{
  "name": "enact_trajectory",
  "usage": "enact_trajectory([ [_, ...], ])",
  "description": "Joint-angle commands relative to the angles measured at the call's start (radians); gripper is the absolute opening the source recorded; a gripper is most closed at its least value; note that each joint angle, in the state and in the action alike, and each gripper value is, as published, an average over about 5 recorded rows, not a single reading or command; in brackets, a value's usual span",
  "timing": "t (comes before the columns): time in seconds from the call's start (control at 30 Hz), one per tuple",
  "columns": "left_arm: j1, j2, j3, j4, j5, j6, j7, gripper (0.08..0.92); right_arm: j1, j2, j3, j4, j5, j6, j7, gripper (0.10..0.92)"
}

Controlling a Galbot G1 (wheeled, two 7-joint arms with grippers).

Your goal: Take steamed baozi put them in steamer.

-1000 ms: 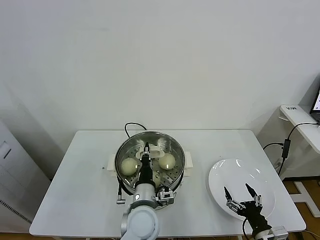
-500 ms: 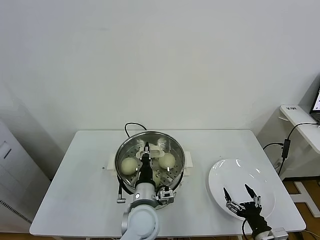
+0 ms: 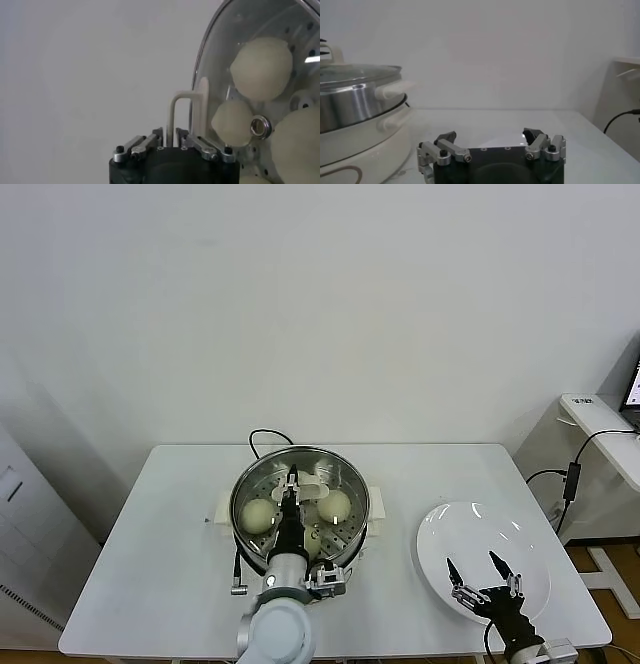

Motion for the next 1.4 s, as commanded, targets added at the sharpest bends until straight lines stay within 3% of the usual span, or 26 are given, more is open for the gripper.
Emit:
enact_trajectory([
  [0.03, 0.044, 0.111, -0.01, -0.126, -0.229, 0.049, -0.056, 0.426, 0.004, -0.001, -0.003, -0.008, 0.003, 0.003, -0.004, 0.823],
  [0.5, 0.062, 0.288, -0.073, -0.296, -0.604, 0.018, -0.141, 0.805, 0.022, -0.009, -0.029, -0.025, 0.023, 0.015, 0.002, 0.823],
  [0.67, 0.112, 0.344, -0.181, -0.323, -0.79, -0.172, -0.212, 0.822, 0.062, -0.028, -0.058, -0.02, 0.092, 0.015, 0.067, 0.823],
  [0.8, 0.17, 0.348, -0.319, -0.348, -0.947, -0.347, -0.255, 0.823, 0.114, -0.049, -0.07, -0.021, 0.144, 0.025, 0.07, 0.823],
  [1.0, 0.259, 0.271, -0.524, -0.345, -1.133, -0.584, -0.296, 0.823, 0.179, -0.057, -0.1, -0.028, 0.156, 0.028, 0.107, 0.823],
  [1.4, 0.398, -0.033, -0.883, -0.151, -1.277, -0.82, -0.275, 0.823, 0.223, -0.038, -0.109, -0.057, 0.162, 0.042, 0.122, 0.823],
])
